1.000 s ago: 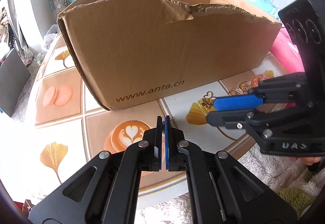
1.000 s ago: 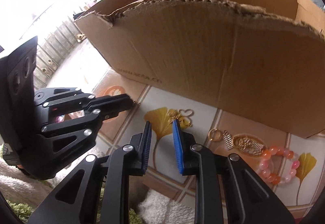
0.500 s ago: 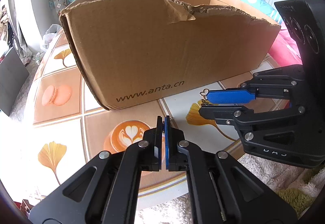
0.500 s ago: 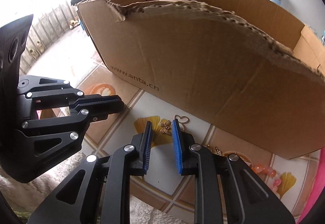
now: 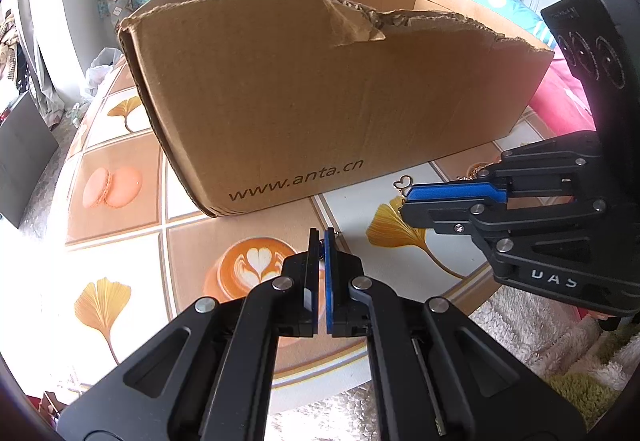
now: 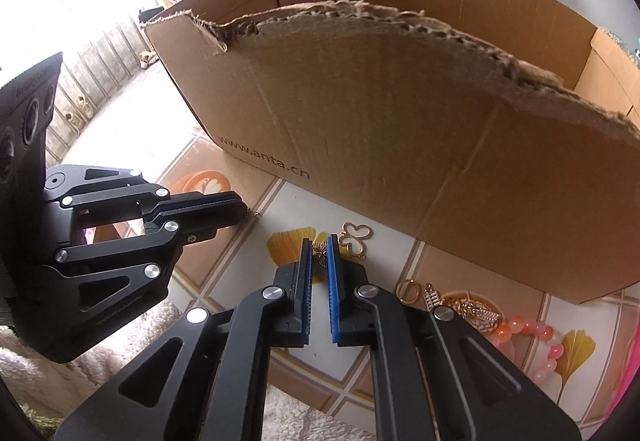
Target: Organize jewelry
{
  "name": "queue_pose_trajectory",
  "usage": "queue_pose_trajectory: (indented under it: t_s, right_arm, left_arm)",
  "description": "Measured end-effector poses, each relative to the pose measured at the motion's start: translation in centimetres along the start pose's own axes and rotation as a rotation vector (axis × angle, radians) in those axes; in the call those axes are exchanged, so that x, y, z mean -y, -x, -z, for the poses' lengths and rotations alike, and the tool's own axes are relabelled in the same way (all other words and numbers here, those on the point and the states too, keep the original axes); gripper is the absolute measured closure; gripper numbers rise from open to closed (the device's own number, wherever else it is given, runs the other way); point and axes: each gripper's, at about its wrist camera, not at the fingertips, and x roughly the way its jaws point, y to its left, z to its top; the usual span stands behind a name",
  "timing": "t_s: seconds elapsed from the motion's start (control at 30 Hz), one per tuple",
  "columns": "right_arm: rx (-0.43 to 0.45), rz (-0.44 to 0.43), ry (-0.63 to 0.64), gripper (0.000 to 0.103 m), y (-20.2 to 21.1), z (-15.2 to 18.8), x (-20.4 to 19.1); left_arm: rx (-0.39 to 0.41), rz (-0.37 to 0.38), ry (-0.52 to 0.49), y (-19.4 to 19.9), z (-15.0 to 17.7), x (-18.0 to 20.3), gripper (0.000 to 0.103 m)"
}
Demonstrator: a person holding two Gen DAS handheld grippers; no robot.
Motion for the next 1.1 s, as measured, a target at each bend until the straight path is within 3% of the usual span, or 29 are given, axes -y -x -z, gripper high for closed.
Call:
queue_pose_trajectory:
  t_s: [0.33, 0.67, 0.8, 1.0, 1.1]
  right_arm:
    - [0.051, -0.012, -0.028, 0.096, 2.9, 0.0, 0.9]
    - [0.145, -0.066, -0.068, 0.096, 6.4, 0.1, 1.6]
    - [0.216, -0.111, -0.054, 0.096, 9.1, -0.4, 1.5]
    - [0.384, -0.160, -0.016, 0.096, 14.5, -2.9, 2.2]
    - [0.436, -0.164, -0.009, 0.096, 16.3, -4.8, 3.8]
  left_arm:
    - [0.009, 0.048, 0.045, 0.9, -0.3, -0.2, 0.102]
    - [0.071, 0.041, 0.053, 4.3, -1.2, 0.1, 0.102]
    - [0.121, 0.050, 0.028, 6.7, -2.2, 0.7, 0.102]
    - [0.227, 0.178, 0.026, 11.2, -5.4, 1.0, 0.101]
    - [0.280, 0.188, -0.013, 12.6, -7.8, 1.4, 0.101]
